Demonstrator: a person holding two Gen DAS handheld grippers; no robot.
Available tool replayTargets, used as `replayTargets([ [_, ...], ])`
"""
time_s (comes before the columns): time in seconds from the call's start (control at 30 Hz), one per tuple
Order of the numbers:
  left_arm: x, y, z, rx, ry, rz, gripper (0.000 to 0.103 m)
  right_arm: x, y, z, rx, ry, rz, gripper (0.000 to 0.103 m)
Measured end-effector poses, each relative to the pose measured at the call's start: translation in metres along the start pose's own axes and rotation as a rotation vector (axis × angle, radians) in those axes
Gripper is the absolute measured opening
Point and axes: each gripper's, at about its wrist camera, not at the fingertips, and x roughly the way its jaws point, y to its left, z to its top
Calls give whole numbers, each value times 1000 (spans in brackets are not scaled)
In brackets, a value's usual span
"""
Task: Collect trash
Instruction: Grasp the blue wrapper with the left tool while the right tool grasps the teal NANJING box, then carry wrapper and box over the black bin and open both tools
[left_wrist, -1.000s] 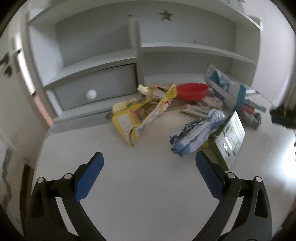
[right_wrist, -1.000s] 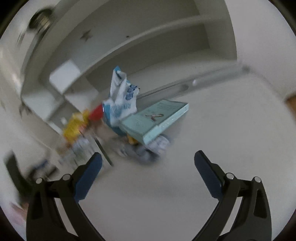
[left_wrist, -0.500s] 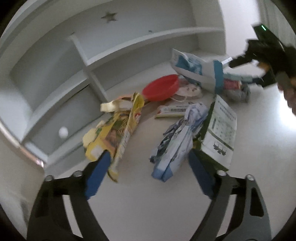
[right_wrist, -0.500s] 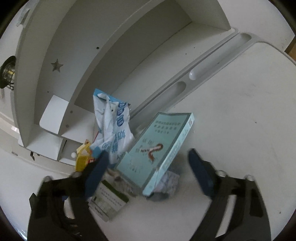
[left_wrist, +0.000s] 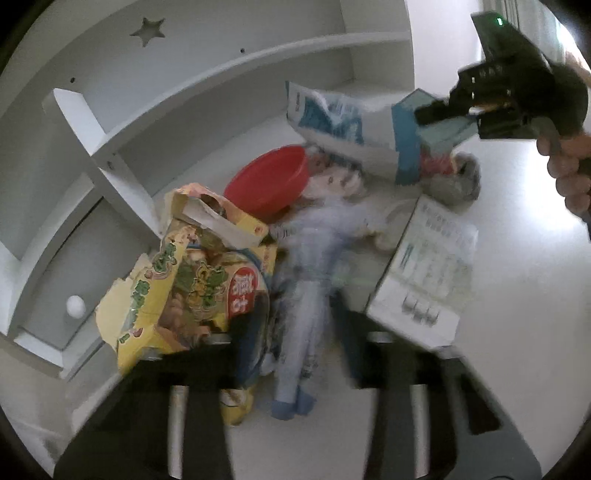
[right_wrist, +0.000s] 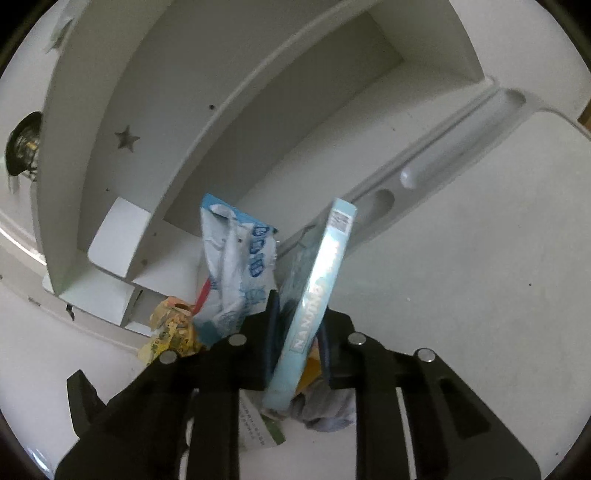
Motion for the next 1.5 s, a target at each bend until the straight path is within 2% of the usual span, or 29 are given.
replayTargets([
  [0.2,-32,29,-9,-251,-136,-125,25,-32,19,-4,-96,-87,2,12],
  [0.3,-44,36,-15,-310,-165,-107,25,-44,24,-9,-141,-113,-10,12],
  [0.47,-54,36,-15,-389,-170,-86,25,-44,15,-15,-151,-83,-45,12],
  [0.63,-64,37,-17,-445,-195,-88,25,-58,5,-24,-175,-93,-82,12],
  [0.73,-65,31,-12,-468,-207,-121,25,-64,0,-30,-183,-87,-81,12],
  [0.87,-65,5,4,-420,-203,-154,24,-69,-5,-36,-179,-64,-56,12],
  [0.97,-67,-17,20,-389,-211,-177,24,-88,-5,-36,-185,-79,-5,12],
  [1.07,-74,-59,51,-326,-241,-226,24,-128,-15,-30,-178,-115,43,12],
  [1.13,-78,-88,70,-277,-262,-260,24,-173,-34,-26,-164,-165,43,12],
  [1.23,-84,-157,107,-166,-283,-346,24,-245,-76,-22,-102,-243,32,12],
  [1.33,-82,-242,139,-47,-278,-451,24,-315,-129,-25,-23,-320,-5,12],
  [1.5,-65,-407,170,136,-202,-626,24,-417,-237,-57,139,-421,-152,12],
])
